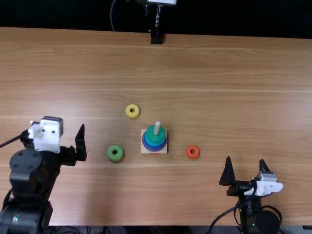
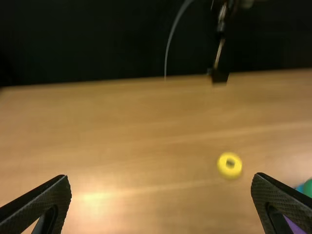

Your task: Build the Hanoi tower: stack the rings onto the peg from bottom to top in this color order: purple, dark blue, light blue, dark green, light green, yellow, orange.

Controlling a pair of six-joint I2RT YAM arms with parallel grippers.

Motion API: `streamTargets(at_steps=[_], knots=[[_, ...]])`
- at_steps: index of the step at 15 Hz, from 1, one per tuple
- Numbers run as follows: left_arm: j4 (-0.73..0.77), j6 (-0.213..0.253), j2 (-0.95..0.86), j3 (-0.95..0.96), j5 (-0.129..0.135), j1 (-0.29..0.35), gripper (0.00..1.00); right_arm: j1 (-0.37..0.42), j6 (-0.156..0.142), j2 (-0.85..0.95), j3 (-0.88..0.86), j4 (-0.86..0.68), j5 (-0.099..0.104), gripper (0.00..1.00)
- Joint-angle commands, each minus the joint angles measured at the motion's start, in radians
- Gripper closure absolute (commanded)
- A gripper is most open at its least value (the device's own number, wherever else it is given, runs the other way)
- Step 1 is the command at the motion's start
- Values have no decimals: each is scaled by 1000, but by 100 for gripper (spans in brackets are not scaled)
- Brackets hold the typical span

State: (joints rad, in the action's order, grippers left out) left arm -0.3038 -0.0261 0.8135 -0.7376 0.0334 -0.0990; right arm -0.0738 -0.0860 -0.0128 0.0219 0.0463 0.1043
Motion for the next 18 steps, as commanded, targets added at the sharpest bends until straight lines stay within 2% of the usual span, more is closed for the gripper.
streamTargets(at_steps=[1,2,4,7,11,13,16,18], knots=[[-26,10,85,-66,18,-57,0,3,0,13,-7,-5,2,0],[-44,10,148,-98,35,-105,0,3,0,13,-7,-5,2,0],[-48,10,246,-140,53,-153,0,3,0,13,-7,-5,2,0],[-48,8,388,-180,59,-209,0,3,0,13,-7,-5,2,0],[-127,6,575,-246,59,-240,0,3,0,13,-7,-5,2,0],[-182,8,662,-273,55,-240,0,3,0,13,-7,-5,2,0],[-316,11,756,-325,20,-258,0,3,0,13,-7,-5,2,0],[-374,30,794,-352,14,-269,0,3,0,13,-7,-5,2,0]])
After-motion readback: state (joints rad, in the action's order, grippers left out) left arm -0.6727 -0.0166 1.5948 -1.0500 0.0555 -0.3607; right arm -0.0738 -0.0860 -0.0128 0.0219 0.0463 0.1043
